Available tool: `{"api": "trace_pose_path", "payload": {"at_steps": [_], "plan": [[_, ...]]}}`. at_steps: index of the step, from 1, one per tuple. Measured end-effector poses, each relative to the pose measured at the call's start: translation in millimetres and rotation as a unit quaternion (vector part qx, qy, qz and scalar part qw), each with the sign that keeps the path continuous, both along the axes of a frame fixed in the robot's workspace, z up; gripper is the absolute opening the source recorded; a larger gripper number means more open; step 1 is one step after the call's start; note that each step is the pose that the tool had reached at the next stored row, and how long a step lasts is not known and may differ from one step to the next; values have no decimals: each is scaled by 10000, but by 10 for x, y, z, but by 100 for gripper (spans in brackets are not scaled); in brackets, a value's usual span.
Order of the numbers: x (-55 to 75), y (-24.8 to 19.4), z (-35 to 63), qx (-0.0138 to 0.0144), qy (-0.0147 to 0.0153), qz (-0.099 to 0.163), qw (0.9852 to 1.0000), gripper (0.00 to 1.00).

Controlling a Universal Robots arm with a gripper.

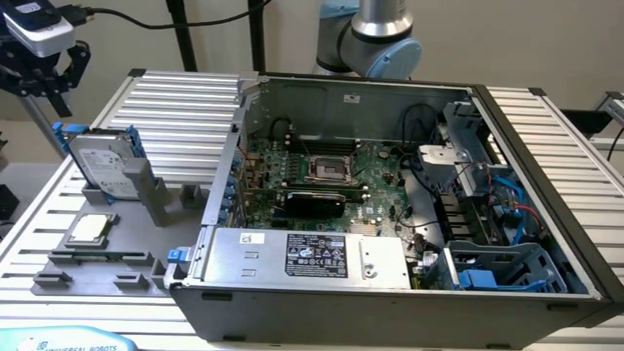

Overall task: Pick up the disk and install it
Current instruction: 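Pick up the disk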

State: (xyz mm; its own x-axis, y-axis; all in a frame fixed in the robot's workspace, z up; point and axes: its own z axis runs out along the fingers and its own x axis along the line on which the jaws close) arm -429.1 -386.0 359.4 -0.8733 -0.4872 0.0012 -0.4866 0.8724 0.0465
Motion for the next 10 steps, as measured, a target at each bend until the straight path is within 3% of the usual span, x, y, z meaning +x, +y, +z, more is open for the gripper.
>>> {"api": "trace_pose_path", "payload": {"at_steps": [5,10], "plan": [[0,0,-6,0,0,453,9990,11],[0,0,-11,0,0,906,9959,11]]}}
